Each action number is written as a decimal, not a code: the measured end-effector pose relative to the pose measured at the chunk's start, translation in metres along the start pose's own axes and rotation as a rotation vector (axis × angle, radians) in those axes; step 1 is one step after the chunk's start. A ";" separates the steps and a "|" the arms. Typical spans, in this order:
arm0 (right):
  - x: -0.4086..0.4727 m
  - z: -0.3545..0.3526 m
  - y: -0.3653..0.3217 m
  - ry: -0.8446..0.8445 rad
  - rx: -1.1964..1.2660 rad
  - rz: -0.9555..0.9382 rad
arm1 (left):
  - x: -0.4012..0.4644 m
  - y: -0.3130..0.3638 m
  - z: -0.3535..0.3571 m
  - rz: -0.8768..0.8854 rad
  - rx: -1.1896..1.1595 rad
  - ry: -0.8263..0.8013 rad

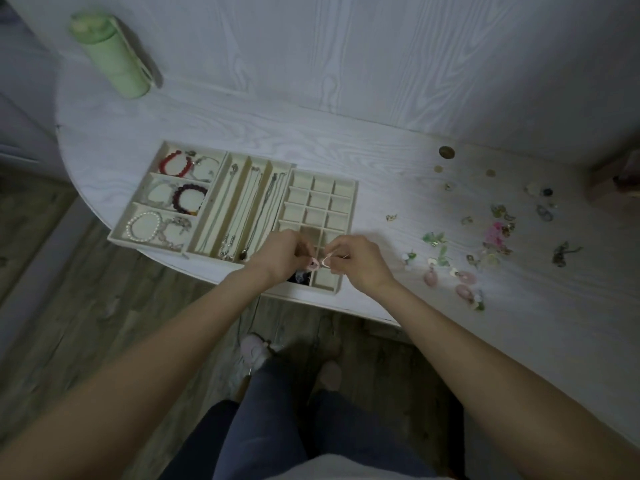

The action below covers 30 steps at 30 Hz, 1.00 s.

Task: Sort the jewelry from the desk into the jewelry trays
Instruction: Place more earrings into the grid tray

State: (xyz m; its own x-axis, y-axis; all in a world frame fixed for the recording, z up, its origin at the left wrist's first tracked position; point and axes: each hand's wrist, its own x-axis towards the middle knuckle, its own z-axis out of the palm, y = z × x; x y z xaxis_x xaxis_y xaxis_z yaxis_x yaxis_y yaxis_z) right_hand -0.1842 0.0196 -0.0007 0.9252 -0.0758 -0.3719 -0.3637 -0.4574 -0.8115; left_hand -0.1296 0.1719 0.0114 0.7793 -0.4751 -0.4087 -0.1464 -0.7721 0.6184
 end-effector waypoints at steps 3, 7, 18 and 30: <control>0.001 0.001 0.002 0.031 -0.027 0.002 | -0.001 0.002 0.003 -0.010 -0.003 -0.001; 0.000 0.000 0.003 0.009 -0.069 -0.005 | -0.002 0.006 0.004 0.039 0.087 -0.036; 0.000 0.002 0.014 0.018 -0.156 0.029 | -0.001 0.010 0.021 -0.024 0.075 0.025; -0.003 0.015 0.014 0.007 -0.572 -0.037 | 0.002 0.006 0.032 0.093 0.502 0.097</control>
State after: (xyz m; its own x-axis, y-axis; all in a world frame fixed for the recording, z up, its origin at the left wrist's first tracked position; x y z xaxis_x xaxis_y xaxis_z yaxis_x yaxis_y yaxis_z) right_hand -0.1938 0.0263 -0.0179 0.9376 -0.0559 -0.3432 -0.2163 -0.8666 -0.4497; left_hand -0.1480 0.1532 -0.0072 0.7984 -0.5286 -0.2884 -0.4736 -0.8470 0.2414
